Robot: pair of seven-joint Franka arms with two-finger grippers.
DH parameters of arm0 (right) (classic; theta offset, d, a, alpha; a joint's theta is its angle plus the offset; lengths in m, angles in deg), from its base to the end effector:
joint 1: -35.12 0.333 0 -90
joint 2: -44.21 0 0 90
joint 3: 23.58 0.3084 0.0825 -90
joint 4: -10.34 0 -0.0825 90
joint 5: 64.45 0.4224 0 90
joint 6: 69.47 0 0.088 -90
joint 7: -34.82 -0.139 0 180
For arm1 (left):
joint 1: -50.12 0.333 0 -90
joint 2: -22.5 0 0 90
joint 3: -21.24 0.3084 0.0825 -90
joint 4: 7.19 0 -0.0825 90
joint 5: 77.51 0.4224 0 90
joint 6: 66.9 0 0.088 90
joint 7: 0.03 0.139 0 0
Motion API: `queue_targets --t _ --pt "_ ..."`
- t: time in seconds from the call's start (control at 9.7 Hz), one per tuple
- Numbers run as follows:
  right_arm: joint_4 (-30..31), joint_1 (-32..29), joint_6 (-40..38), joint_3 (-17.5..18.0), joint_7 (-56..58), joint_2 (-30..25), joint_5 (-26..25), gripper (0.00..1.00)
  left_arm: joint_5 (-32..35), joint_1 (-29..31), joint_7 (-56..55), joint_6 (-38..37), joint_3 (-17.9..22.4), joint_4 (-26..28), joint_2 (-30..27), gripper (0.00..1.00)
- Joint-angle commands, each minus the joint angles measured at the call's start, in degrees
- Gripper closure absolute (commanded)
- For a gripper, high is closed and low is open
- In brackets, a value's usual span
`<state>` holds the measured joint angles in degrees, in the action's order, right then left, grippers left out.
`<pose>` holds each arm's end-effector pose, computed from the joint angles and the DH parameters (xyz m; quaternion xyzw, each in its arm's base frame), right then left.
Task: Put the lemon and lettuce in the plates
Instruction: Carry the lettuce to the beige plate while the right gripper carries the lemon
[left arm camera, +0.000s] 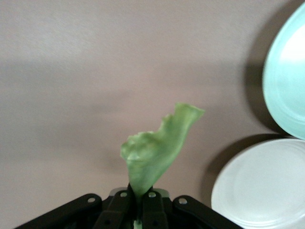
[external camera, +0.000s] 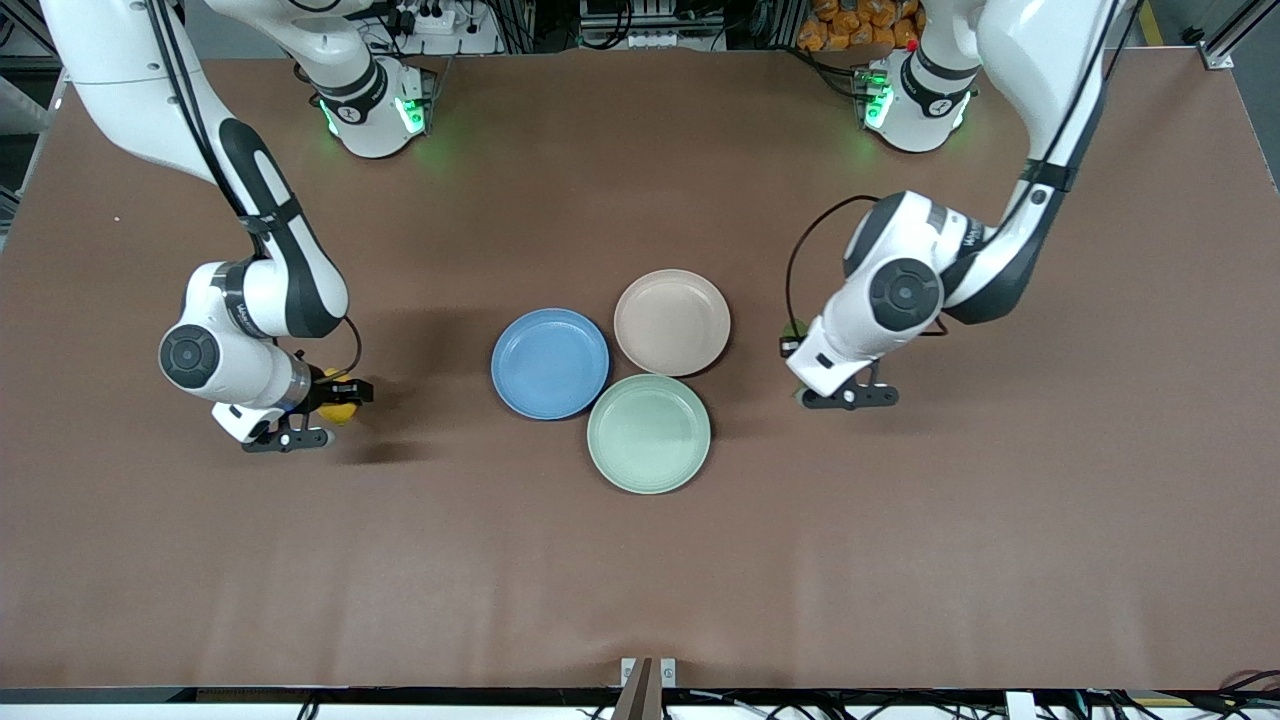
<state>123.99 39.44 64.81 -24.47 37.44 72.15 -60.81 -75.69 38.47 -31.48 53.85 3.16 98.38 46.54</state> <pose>0.6129 0.0388 0.1381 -0.9974 -0.0298 0.0637 0.0171 0.5648 -0.3147 0.2369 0.9964 0.0145 -0.0833 0.0100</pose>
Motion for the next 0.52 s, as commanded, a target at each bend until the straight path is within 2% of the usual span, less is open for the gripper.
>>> queue_targets --t 0.0,0.41 --pt "-0.7 3.1 -1.1 0.3 -5.7 -0.7 1.5 0.60 -0.2 -4.5 -5.7 0.6 0.0 1.0 -0.4 1.00" --pt "-2.5 12.0 -1.1 0.3 -17.8 -0.7 1.5 0.60 -0.4 -9.9 -11.9 0.7 -0.1 -2.0 2.6 1.00"
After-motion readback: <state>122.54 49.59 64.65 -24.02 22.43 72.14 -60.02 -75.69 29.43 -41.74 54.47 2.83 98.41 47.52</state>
